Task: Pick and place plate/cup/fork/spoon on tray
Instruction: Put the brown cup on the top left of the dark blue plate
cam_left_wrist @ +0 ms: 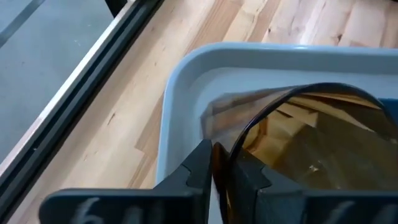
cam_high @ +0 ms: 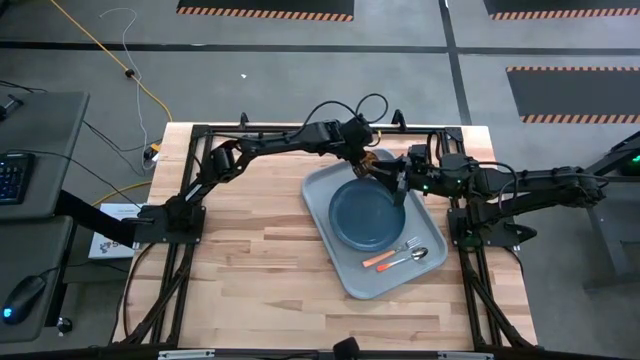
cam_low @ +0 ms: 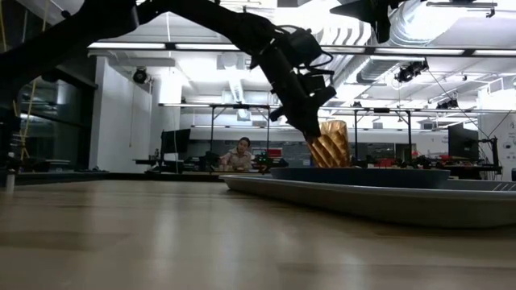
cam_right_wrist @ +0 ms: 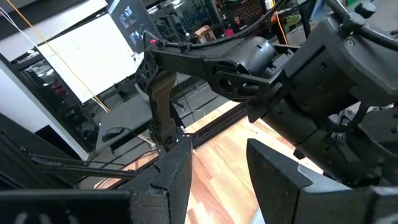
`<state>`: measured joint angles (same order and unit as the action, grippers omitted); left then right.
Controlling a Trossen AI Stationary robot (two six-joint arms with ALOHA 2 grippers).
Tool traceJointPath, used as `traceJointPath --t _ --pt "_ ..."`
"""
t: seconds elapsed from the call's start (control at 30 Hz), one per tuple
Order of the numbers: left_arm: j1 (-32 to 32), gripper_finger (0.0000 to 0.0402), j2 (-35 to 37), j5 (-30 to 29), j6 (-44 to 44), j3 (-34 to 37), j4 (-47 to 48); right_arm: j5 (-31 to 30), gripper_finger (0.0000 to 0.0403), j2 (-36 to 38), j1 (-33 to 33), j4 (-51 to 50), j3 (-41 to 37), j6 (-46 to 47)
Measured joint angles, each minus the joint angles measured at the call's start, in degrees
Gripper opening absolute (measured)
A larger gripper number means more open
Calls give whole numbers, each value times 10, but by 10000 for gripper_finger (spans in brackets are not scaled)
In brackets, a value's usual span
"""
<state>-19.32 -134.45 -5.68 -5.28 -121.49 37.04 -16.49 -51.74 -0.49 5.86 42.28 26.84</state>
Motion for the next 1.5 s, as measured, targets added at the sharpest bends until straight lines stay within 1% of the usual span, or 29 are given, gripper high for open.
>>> traceJointPath --t 0.13,0.47,0.67,0.93,1.13,1.23,1.5 --pt "0 41 0 -1 9 0 -11 0 145 0 0 0 0 -1" --pt "-1 131 0 -1 9 0 -40 0 145 0 0 0 0 -1" --pt "-2 163 0 21 9 0 -59 0 145 0 0 0 0 -1" --pt "-5 170 3 23 10 0 -65 -2 145 0 0 0 0 -3" --pt "-16 170 3 26 -3 0 -64 -25 145 0 0 0 0 -3" --pt "-20 170 3 37 -5 0 -64 -25 145 0 0 0 0 -3" --pt "-30 170 18 40 -1 0 -72 -25 145 0 0 0 0 -14"
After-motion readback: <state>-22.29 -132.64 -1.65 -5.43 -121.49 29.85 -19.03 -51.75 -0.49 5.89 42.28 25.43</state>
